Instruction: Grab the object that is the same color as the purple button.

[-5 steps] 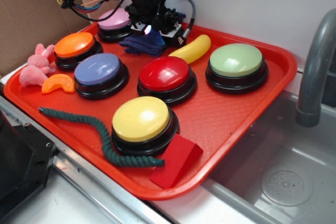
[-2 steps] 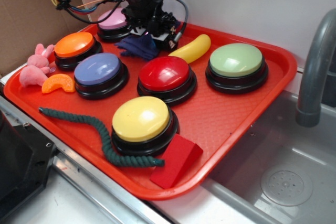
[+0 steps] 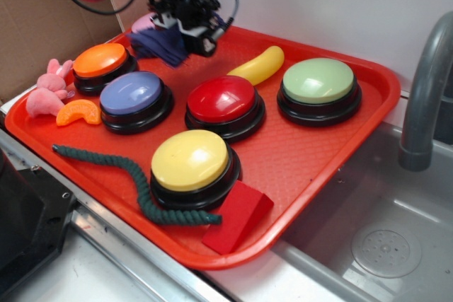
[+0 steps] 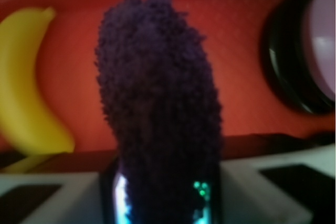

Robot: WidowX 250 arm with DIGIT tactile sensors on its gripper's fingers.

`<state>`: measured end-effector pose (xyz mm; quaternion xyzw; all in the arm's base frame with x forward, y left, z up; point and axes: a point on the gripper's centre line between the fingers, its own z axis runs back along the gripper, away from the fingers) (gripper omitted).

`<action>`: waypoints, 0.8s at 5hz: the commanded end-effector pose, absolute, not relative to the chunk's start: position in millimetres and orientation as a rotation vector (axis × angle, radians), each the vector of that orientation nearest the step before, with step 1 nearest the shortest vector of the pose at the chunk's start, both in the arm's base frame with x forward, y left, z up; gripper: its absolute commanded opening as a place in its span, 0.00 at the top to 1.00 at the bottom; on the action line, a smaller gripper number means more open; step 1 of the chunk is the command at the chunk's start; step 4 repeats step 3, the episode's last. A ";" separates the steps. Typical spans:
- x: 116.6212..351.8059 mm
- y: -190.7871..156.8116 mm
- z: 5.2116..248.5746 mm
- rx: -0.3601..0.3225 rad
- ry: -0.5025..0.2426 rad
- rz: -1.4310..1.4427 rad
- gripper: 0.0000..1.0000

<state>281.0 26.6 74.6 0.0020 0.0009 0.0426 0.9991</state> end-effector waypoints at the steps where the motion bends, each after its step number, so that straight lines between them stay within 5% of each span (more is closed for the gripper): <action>1: 224.6 12.9 160.1 -0.087 0.072 0.021 1.00; 2: 202.5 8.8 166.4 -0.077 0.079 0.042 1.00; 4: 201.7 7.2 163.5 -0.098 0.035 0.069 1.00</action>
